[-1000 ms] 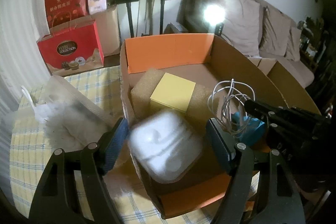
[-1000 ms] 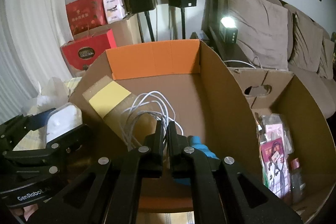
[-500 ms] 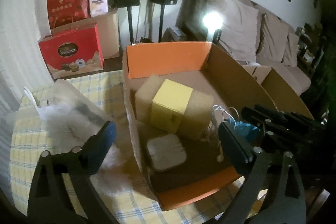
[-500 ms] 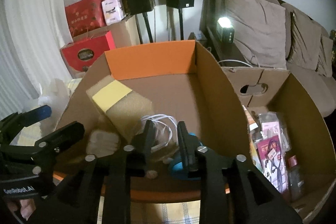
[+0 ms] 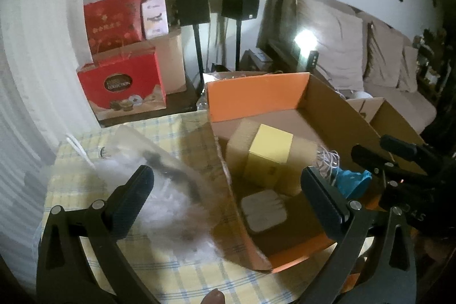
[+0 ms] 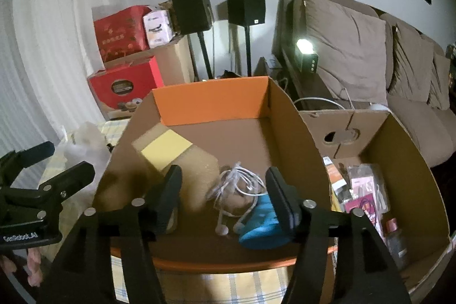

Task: Organize objects
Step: 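Release the earphone case from the left tool while the right tool drops the cable in the box, then move both tools back toward the clear bag of white fluffy material, then grasp the white duster in the clear bag with the left tool and pull it out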

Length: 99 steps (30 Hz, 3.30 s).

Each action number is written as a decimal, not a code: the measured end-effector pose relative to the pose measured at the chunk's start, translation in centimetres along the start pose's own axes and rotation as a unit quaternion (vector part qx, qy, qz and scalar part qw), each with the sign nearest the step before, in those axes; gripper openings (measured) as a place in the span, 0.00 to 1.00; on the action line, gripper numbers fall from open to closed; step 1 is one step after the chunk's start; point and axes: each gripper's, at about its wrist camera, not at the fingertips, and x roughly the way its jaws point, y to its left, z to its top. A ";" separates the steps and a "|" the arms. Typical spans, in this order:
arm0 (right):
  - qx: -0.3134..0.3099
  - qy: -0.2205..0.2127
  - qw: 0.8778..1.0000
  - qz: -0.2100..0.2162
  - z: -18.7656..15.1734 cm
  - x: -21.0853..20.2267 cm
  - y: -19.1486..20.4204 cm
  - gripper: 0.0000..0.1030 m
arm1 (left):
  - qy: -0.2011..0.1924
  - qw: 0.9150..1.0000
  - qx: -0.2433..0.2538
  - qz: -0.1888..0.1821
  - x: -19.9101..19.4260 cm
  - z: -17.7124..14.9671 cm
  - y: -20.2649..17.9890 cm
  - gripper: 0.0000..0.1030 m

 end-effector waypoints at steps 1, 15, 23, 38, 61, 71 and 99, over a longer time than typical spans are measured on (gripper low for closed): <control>-0.004 -0.001 1.000 0.000 0.1 -0.1 0.3 0.65 | 0.000 1.000 -0.001 -0.001 -0.1 0.0 0.2 1.00; -0.035 -0.017 0.999 0.020 1.3 -1.5 4.1 0.71 | -0.006 0.999 -0.035 -0.011 -1.4 0.2 4.6 1.00; -0.050 -0.012 0.997 0.050 1.8 -1.1 6.8 0.71 | -0.007 0.999 -0.041 0.003 -2.2 0.1 8.1 1.00; -0.087 0.002 0.991 0.103 1.8 0.7 13.4 0.71 | 0.010 0.995 -0.092 0.040 -1.8 -1.6 17.4 1.00; -0.163 0.061 0.975 0.140 -2.4 5.6 21.8 0.53 | 0.082 0.985 -0.151 -0.030 5.1 -4.8 20.1 0.87; -0.176 0.075 0.971 0.140 -3.6 6.7 22.6 0.53 | 0.112 0.977 -0.164 -0.075 8.2 -5.4 18.8 0.53; -0.173 0.098 0.970 0.143 -4.3 7.2 22.2 0.53 | 0.117 0.957 -0.240 -0.115 9.2 -5.4 19.0 0.58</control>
